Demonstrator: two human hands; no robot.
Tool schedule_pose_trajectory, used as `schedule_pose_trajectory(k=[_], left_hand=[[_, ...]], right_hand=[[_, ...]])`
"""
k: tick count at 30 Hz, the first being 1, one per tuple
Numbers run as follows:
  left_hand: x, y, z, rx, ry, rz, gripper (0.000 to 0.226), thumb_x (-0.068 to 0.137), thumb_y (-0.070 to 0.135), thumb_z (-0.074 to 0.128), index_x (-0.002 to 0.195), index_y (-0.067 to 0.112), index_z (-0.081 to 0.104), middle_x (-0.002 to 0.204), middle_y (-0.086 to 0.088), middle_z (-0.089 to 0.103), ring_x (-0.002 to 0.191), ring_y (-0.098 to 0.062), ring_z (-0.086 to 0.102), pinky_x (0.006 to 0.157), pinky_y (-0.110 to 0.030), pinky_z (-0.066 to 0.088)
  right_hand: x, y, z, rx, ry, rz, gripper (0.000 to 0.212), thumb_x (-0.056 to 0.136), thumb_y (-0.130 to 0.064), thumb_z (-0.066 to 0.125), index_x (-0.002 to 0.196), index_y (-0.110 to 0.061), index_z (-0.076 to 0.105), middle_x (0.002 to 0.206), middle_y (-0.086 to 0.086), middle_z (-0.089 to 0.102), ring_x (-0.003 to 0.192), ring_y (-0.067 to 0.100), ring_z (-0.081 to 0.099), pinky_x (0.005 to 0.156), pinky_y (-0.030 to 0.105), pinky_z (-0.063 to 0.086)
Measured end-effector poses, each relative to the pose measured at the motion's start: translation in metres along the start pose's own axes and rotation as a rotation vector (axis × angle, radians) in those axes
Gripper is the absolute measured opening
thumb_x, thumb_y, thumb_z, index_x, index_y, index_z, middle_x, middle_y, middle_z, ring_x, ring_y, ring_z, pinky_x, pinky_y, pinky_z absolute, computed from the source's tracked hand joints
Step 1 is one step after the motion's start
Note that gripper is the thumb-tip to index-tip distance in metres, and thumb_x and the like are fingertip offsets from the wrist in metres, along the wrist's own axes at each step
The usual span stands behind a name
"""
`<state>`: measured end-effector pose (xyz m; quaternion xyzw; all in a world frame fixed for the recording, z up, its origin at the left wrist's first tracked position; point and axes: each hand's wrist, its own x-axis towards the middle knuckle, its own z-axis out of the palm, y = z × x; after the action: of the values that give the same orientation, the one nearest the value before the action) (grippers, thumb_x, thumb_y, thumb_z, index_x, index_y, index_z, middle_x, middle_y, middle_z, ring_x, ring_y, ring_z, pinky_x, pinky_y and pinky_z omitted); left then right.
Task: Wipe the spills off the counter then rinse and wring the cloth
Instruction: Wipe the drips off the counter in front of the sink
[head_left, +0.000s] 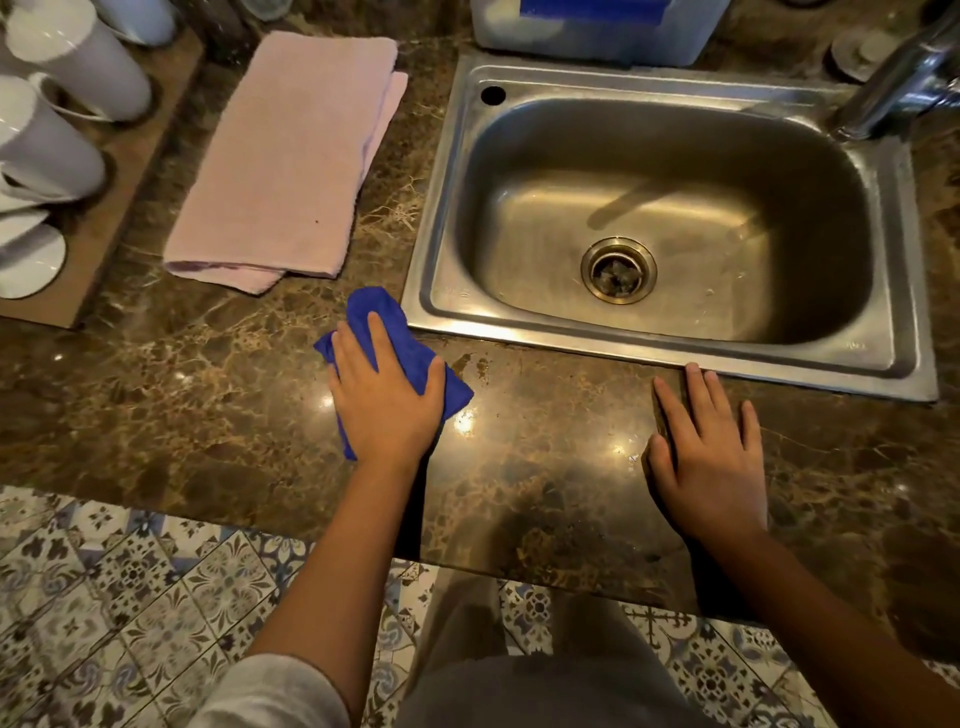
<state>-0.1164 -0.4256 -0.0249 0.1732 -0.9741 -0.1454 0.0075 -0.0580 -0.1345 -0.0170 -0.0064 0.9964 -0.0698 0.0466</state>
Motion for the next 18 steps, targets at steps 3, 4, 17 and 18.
schedule_pose_trajectory(k=[3, 4, 17, 18], left_hand=[[0.001, 0.011, 0.005, -0.024, 0.017, 0.015, 0.080, 0.086, 0.053, 0.039, 0.147, 0.004, 0.019, 0.151, -0.028, 0.020, 0.140, -0.040, 0.018, 0.114, -0.048, 0.018], [0.000, 0.014, 0.006, -0.031, 0.021, 0.017, 0.080, 0.087, 0.052, 0.040, 0.147, 0.003, 0.019, 0.151, -0.029, 0.020, 0.140, -0.041, 0.018, 0.114, -0.049, 0.018], [-0.072, 0.084, 0.023, -0.062, -0.155, 0.430, 0.059, 0.086, 0.039, 0.035, 0.138, 0.011, 0.042, 0.142, -0.017, 0.046, 0.131, -0.032, 0.043, 0.106, -0.044, 0.035], [-0.073, 0.074, 0.021, -0.118, -0.168, 0.498, 0.055, 0.085, 0.037, 0.039, 0.134, 0.011, 0.049, 0.138, -0.017, 0.050, 0.127, -0.031, 0.047, 0.102, -0.045, 0.039]], right_hand=[[0.001, -0.001, -0.001, -0.001, 0.004, 0.010, 0.057, 0.090, -0.036, 0.028, 0.145, -0.021, 0.030, 0.156, 0.011, 0.022, 0.145, 0.022, 0.014, 0.115, 0.049, 0.012], [0.001, -0.001, -0.001, -0.001, 0.005, 0.009, 0.057, 0.090, -0.036, 0.028, 0.145, -0.020, 0.030, 0.155, 0.011, 0.023, 0.145, 0.022, 0.015, 0.115, 0.049, 0.013], [-0.001, 0.001, 0.000, 0.003, 0.020, -0.023, 0.055, 0.091, -0.031, 0.034, 0.144, -0.017, 0.031, 0.155, 0.014, 0.025, 0.144, 0.025, 0.018, 0.114, 0.052, 0.016], [-0.001, 0.002, 0.000, 0.008, 0.018, -0.025, 0.055, 0.091, -0.031, 0.033, 0.144, -0.018, 0.031, 0.155, 0.014, 0.024, 0.144, 0.025, 0.018, 0.114, 0.052, 0.016]])
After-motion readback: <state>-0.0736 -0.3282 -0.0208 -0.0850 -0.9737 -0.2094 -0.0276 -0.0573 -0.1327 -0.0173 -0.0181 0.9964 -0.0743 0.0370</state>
